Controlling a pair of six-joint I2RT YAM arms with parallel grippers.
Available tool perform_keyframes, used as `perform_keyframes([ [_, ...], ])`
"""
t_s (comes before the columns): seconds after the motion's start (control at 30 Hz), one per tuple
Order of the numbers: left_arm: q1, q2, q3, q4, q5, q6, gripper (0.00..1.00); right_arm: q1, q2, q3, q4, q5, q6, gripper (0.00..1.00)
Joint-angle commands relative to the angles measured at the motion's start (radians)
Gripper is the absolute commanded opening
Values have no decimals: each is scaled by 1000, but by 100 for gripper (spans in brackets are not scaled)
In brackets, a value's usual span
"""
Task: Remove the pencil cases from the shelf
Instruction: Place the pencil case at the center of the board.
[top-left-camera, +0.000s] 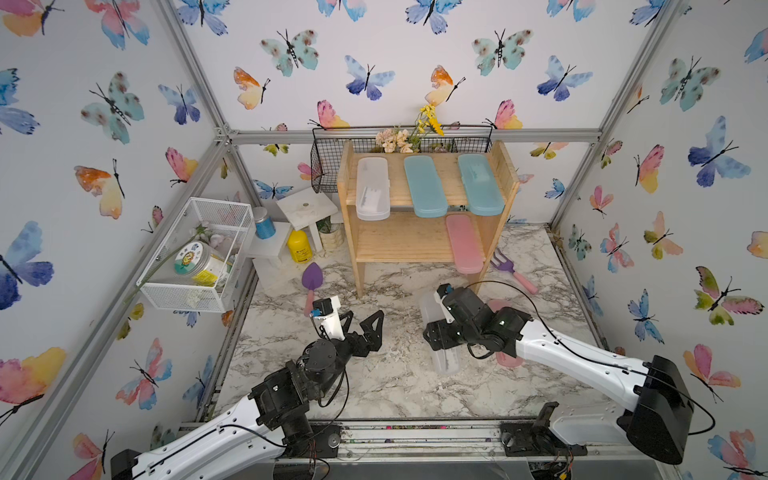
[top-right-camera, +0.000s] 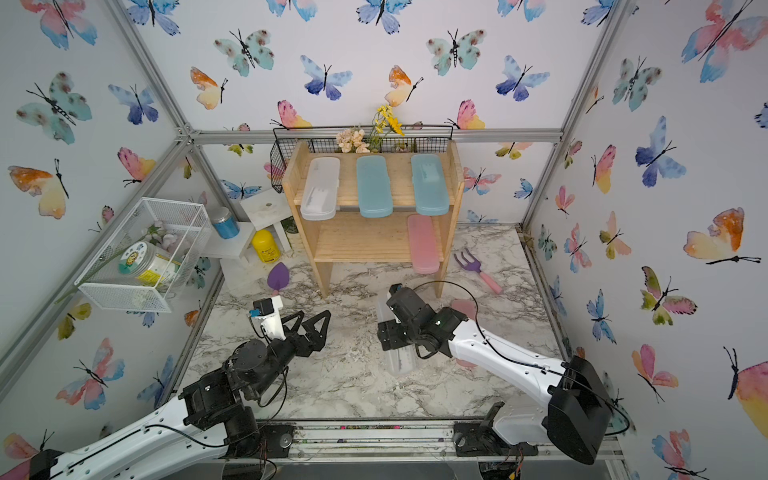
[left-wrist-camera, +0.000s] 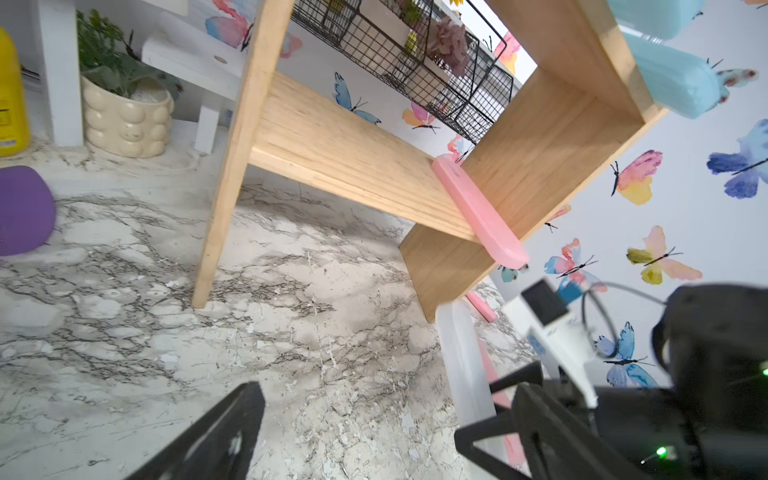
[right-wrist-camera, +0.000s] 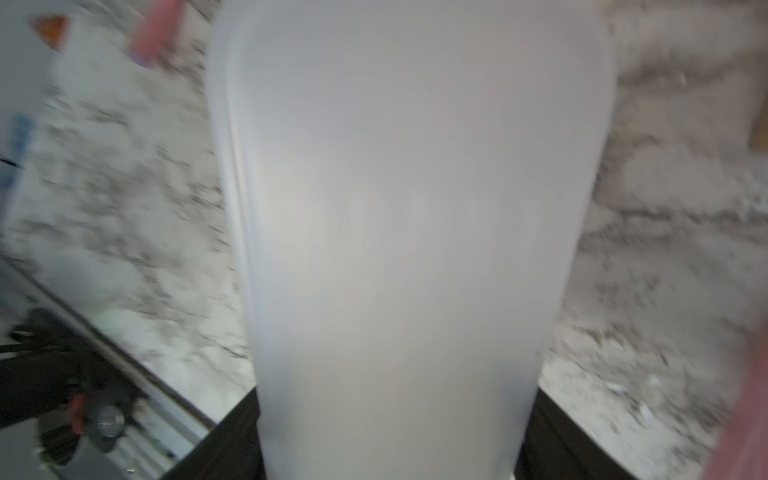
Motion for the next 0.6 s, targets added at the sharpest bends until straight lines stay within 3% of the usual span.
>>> perform_keyframes([
  [0.0, -1, 7, 4, -28, -61, -4, 99, -88, -23, -84, -80, 40, 15, 80],
  [0.23, 0, 40, -28, 50, 9, -7, 99, -250, 52, -108, -12, 20, -77, 80],
  [0.57, 4, 60, -41, 59, 19, -16, 99, -315, 235, -61, 115, 4, -113, 78],
])
